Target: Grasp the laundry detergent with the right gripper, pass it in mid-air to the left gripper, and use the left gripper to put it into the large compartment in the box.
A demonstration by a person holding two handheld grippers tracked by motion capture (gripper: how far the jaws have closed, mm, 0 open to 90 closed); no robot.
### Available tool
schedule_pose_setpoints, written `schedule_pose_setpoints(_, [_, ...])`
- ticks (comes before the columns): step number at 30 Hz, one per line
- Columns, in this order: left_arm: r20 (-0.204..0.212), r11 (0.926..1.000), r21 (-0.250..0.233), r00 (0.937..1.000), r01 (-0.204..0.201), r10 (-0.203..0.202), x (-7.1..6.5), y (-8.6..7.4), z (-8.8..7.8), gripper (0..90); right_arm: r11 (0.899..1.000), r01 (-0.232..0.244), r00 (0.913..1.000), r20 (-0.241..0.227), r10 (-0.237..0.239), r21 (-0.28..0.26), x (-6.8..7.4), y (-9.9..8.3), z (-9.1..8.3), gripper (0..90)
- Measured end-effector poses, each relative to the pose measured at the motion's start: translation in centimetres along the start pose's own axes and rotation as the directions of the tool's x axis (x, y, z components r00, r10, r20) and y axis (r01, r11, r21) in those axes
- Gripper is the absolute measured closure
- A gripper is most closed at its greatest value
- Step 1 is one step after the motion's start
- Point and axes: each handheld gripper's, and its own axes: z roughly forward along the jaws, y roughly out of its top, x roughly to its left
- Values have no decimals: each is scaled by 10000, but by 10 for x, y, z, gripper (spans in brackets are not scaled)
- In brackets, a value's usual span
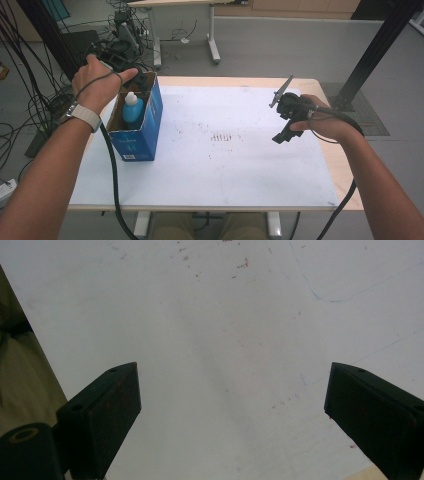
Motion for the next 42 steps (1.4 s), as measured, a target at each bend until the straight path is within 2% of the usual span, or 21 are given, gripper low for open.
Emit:
schedule_pose_setpoints(4, [162,9963,-290,9966,-809,814,-16,3,-16,104,10000,-58,10000,61,58,21,0,-1,-4,78])
schedule_pose_setpoints(7, [362,9883,-420,9883,-1465,1480,-30,5,-23,99,9999,-161,9998,81,161,33,-1,-3,-7,77])
schedule_pose_setpoints(13, [853,9647,-381,9610,-2605,2629,-54,11,-29,97,9995,-315,9995,80,315,-8,-1,-7,-12,73])
schedule_pose_setpoints(17, [1200,9495,-286,9419,-3126,3137,-66,14,-29,96,9995,-331,9994,77,331,-7,0,-8,-15,73])
schedule_pose_setpoints(24, [1768,9039,-39,8894,-4276,4215,-87,21,-18,94,9992,-372,9993,-45,371,-169,0,-11,-18,69])
schedule_pose_setpoints(29, [2063,8628,216,8467,-5051,4905,-103,25,-6,91,9985,-501,9987,-49,500,-219,-1,-15,-18,69])
schedule_pose_setpoints(31, [2180,8430,320,8269,-5370,5184,-110,26,-1,91,9984,-521,9986,-49,520,-227,0,-16,-18,69])
schedule_pose_setpoints(32, [2239,8303,311,8134,-5565,5368,-113,27,1,91,9982,-530,9986,-56,529,-264,0,-16,-18,69])
schedule_pose_setpoints(33, [2293,8206,352,8038,-5704,5489,-116,27,3,91,9983,-521,9986,-52,520,-256,1,-16,-19,68])
schedule_pose_setpoints(34, [2352,8059,399,7894,-5907,5670,-118,28,6,91,9982,-527,9986,-46,526,-298,1,-17,-19,68])
schedule_pose_setpoints(37, [2438,7721,478,7570,-6337,6062,-127,28,12,92,9979,-565,9984,-37,564,-321,2,-18,-20,68])
schedule_pose_setpoints(39, [2573,7609,458,7437,-6472,6170,-132,28,16,92,9978,-587,9983,-30,586,-322,2,-19,-20,68])
schedule_pose_setpoints(40, [2546,7509,505,7355,-6585,6279,-135,27,17,92,9977,-594,9982,-30,594,-314,3,-19,-20,68])
schedule_pose_setpoints(42, [2523,7353,552,7220,-6755,6443,-140,26,21,92,9975,-626,9980,-29,625,-331,3,-20,-20,68])
